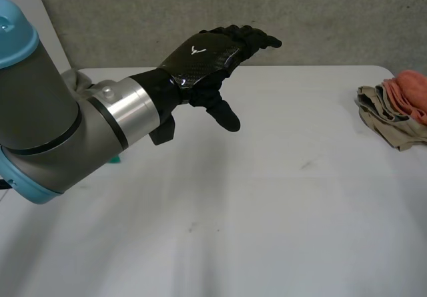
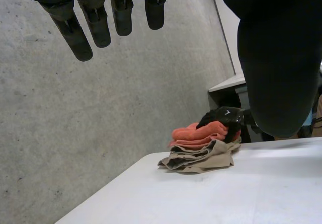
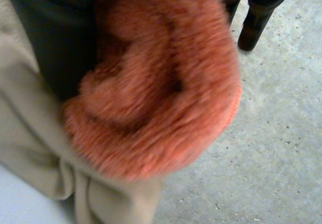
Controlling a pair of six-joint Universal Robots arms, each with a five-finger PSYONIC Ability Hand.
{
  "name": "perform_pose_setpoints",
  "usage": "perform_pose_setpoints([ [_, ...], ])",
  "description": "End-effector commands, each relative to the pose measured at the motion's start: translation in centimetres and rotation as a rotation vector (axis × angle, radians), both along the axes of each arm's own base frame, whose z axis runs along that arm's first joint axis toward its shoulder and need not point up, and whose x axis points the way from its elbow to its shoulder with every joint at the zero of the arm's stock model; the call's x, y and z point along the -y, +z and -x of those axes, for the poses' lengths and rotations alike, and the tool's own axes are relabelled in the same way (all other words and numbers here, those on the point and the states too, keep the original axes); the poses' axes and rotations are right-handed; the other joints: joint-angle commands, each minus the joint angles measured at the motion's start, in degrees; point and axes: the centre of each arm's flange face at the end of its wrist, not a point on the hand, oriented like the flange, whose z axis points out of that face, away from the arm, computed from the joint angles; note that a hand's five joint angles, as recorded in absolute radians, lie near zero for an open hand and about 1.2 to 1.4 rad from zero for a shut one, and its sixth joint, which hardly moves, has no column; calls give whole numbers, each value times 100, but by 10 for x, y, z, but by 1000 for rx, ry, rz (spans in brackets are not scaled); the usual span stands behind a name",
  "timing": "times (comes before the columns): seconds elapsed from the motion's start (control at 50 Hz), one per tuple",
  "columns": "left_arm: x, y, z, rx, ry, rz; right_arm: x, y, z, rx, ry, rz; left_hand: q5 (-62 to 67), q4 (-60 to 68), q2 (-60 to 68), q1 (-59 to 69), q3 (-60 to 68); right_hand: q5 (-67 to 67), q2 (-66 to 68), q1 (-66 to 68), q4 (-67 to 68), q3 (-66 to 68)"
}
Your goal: Fold the laundry.
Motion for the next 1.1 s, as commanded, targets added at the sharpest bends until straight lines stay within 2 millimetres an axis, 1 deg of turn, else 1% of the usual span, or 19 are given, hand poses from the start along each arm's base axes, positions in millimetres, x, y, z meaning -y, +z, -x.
perform_pose_setpoints([
  [0.02, -6, 3, 4, -6, -10, 6, -12, 58, 15, 40, -72, 14, -87, 13, -7, 96, -36, -1403, -549, -389, -810, -651],
  [0.24, -12, 2, 4, -2, -17, 0, -66, 145, 62, 141, -264, -84, -87, 13, -7, 96, -36, -1403, -549, -389, -810, -651],
  [0.32, -17, 1, 7, 0, -33, -3, -83, 172, 108, 128, -511, -83, -87, 13, -7, 96, -36, -1403, -549, -389, -810, -651],
  [0.34, -18, 1, 7, -1, -34, -1, -87, 189, 124, 82, -615, -50, -87, 13, -7, 96, -36, -1403, -549, -389, -810, -651],
  [0.44, -19, 11, 7, -19, -31, 23, -92, 251, 141, -121, -837, 127, -87, 13, -7, 96, -36, -1403, -549, -389, -810, -651],
  [0.46, -18, 22, 4, -41, -9, 47, -91, 262, 139, -143, -848, 171, -87, 13, -7, 96, -36, -1403, -549, -389, -810, -651],
  [0.48, -18, 28, 4, -55, 3, 60, -84, 279, 123, -155, -819, 257, -104, -3, -24, 80, -52, -1403, -549, -389, -810, -651],
  [0.54, -12, 61, -5, -135, 104, 143, -70, 299, 76, -122, -702, 382, -104, -4, -24, 79, -53, -1403, -549, -389, -810, -651],
  [0.56, -10, 69, -8, -157, 138, 160, -66, 314, 43, -87, -616, 461, -104, -4, -24, 79, -53, -1403, -549, -389, -810, -651],
  [0.62, 0, 97, -23, -236, 288, 212, -75, 341, -5, -42, -492, 560, -138, -37, -58, 46, -86, -1403, -549, -389, -810, -651],
  [0.66, 6, 108, -32, -261, 357, 239, -91, 357, -52, -7, -356, 612, -104, -4, -24, 79, -53, -1403, -549, -389, -810, -651],
  [0.74, 46, 113, -74, -249, 577, 255, -113, 336, -139, -4, -64, 574, -37, 64, 43, 147, 15, -1403, -549, -389, -810, -651],
  [0.76, 66, 106, -97, -201, 675, 256, -119, 329, -157, -8, 3, 566, -37, 64, 43, 147, 15, -1403, -549, -389, -810, -651],
  [0.78, 76, 100, -109, -163, 730, 255, -132, 311, -191, -10, 128, 529, -37, 64, 43, 147, 15, -1403, -549, -389, -810, -651],
  [0.84, 104, 75, -144, 11, 893, 279, -156, 279, -236, -5, 291, 448, -53, 47, 27, 130, -2, -1403, -549, -389, -810, -651],
  [0.86, 111, 67, -150, 63, 927, 289, -175, 255, -263, -1, 387, 376, -70, 30, 10, 113, -19, -1403, -549, -389, -810, -651],
  [0.96, 157, -4, -170, 369, 1034, 297, -218, 190, -300, -17, 507, 160, -121, -20, -41, 63, -69, -1403, -549, -389, -810, -651],
  [1.06, 213, -85, -209, 539, 1107, 300, -247, 136, -306, -87, 535, -28, -138, -37, -58, 46, -86, -1403, -549, -389, -810, -651],
  [1.1, 223, -101, -217, 543, 1114, 299, -258, 115, -306, -124, 542, -91, -138, -37, -58, 46, -86, -1403, -549, -389, -810, -651],
])
